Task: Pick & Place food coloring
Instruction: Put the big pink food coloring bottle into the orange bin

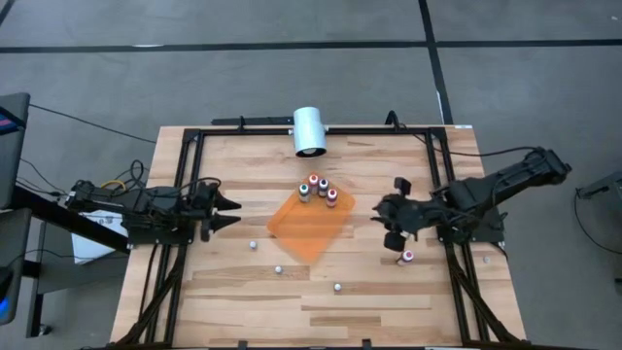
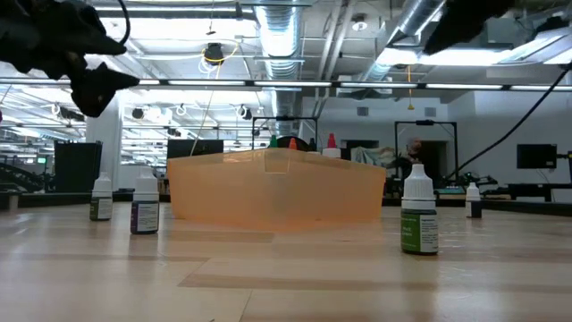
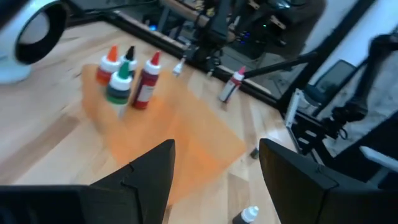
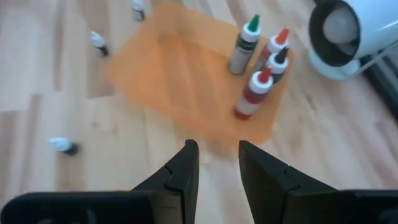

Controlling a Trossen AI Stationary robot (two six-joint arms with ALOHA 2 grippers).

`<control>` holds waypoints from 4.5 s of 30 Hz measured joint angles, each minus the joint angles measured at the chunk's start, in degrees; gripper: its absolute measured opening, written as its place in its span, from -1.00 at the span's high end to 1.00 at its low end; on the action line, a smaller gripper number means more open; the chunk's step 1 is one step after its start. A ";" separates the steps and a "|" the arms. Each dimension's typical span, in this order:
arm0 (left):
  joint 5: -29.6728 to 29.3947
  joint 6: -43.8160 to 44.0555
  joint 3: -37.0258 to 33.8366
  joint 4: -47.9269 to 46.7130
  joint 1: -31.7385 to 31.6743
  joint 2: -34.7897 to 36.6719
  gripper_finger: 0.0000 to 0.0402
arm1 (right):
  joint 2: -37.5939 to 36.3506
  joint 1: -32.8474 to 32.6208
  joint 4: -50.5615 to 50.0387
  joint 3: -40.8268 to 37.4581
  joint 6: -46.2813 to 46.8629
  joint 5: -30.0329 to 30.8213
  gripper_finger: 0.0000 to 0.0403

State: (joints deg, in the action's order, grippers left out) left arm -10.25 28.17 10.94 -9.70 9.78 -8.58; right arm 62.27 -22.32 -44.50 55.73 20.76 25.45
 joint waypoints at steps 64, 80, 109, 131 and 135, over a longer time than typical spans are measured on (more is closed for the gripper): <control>9.58 -2.24 0.00 6.21 0.00 0.11 -0.12 | -30.12 -24.49 -18.51 -12.31 22.70 -16.54 0.49; 9.59 -2.24 0.00 6.19 0.00 0.11 -0.12 | -25.47 -23.03 -18.49 -12.31 33.02 -20.98 0.48; 9.86 -3.53 0.00 6.12 0.00 0.13 -0.12 | -21.55 -19.03 0.29 -12.26 37.17 -21.20 -0.10; 9.93 -2.02 0.00 6.05 0.00 0.11 -0.12 | -0.54 -19.22 -15.99 -3.55 31.30 -22.42 -0.10; 9.91 -2.02 0.00 5.85 0.00 0.11 -0.12 | 1.30 -18.03 -18.29 -3.29 31.01 -20.94 -0.10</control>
State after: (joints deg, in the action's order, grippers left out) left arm -0.34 26.15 10.94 -3.85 9.78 -8.47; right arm 63.56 -40.35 -62.79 52.45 51.77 4.51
